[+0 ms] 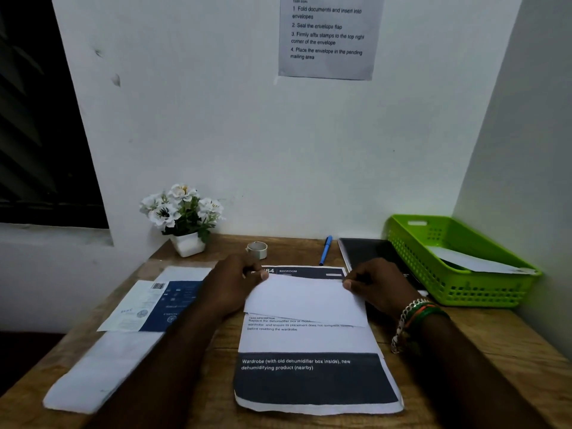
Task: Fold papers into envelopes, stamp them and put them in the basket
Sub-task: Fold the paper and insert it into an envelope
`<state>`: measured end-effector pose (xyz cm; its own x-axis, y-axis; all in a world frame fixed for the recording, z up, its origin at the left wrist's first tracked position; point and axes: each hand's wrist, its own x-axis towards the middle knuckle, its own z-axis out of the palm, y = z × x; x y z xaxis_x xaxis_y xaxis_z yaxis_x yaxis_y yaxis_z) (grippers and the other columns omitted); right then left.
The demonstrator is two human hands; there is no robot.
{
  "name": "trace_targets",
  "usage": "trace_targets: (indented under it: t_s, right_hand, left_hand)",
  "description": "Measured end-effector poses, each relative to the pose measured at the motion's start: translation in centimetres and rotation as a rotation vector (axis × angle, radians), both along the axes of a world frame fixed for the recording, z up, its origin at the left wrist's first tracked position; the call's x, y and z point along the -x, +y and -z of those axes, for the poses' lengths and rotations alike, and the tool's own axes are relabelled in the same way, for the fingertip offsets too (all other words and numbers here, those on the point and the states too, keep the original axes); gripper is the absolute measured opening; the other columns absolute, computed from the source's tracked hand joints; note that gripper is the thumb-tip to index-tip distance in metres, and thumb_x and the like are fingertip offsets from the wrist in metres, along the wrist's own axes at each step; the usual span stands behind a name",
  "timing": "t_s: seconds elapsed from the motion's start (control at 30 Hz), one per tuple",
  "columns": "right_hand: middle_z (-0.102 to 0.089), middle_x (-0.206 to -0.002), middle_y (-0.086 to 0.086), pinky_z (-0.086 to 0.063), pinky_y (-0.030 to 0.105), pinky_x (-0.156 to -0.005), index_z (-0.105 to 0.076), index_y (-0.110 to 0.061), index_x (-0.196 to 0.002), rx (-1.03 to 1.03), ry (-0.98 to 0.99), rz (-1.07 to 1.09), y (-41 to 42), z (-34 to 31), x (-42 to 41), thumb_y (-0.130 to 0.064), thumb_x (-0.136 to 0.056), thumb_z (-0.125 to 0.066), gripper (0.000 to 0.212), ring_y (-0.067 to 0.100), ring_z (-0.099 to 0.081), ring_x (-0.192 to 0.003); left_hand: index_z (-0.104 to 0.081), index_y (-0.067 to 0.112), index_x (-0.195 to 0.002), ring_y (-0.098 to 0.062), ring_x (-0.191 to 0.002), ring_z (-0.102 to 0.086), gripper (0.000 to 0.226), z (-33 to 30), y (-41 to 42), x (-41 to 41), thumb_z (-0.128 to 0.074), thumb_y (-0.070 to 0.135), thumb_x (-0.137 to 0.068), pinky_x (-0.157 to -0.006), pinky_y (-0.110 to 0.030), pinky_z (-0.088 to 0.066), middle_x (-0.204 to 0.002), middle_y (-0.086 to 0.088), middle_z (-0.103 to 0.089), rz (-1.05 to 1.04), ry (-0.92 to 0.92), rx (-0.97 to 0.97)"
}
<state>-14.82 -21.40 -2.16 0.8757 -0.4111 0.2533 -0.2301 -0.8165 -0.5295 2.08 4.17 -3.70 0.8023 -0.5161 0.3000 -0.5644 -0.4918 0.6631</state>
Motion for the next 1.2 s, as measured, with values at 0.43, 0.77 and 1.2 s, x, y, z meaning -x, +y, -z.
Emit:
trace_targets:
  t_s: [0.43,0.77,1.2]
  right_hand:
    - [-0.073,-0.076,-0.013,-0.040,0.012,-0.063,-0.075,-0.027,-0.072,0.151,0.050,-0.079,2.4,0.6,0.0,-0.026,-0.080,-0.071,0.010,-0.006,-0.060,-0.062]
    - [-0.073,-0.077,-0.014,-0.052,0.032,-0.063,-0.076,-0.032,-0.080,0.168,-0.215,-0.297,8.1,-4.2,0.8,-0.022,-0.082,-0.082,0.012,0.011,-0.064,-0.068]
    - [-0.060,-0.124,-0.009,-0.044,0.019,-0.091,-0.071,-0.032,-0.119,0.193,0.085,-0.780,29.8,-1.3,-2.5,-0.035,-0.087,-0.073,0.032,0.004,-0.053,-0.110]
  left_hand:
    - [-0.067,0.033,-0.087,-0.003,-0.091,-0.056,0.012,0.3,-0.2,1.3,-0.076,0.043,-0.088,-0.086,-0.035,-0.048,-0.095,0.016,-0.061,-0.023,-0.103,-0.160]
    - [-0.072,0.034,-0.086,-0.005,-0.090,-0.066,0.017,-0.7,17.4,1.2,-0.065,0.045,-0.097,-0.083,-0.034,-0.052,-0.091,0.017,-0.073,-0.121,-0.108,-0.077]
    - [-0.073,0.035,-0.112,0.008,-0.118,-0.055,0.041,1.9,27.1,5.7,-0.062,0.010,-0.082,-0.103,-0.022,-0.047,-0.130,0.023,-0.062,0.027,0.087,0.069]
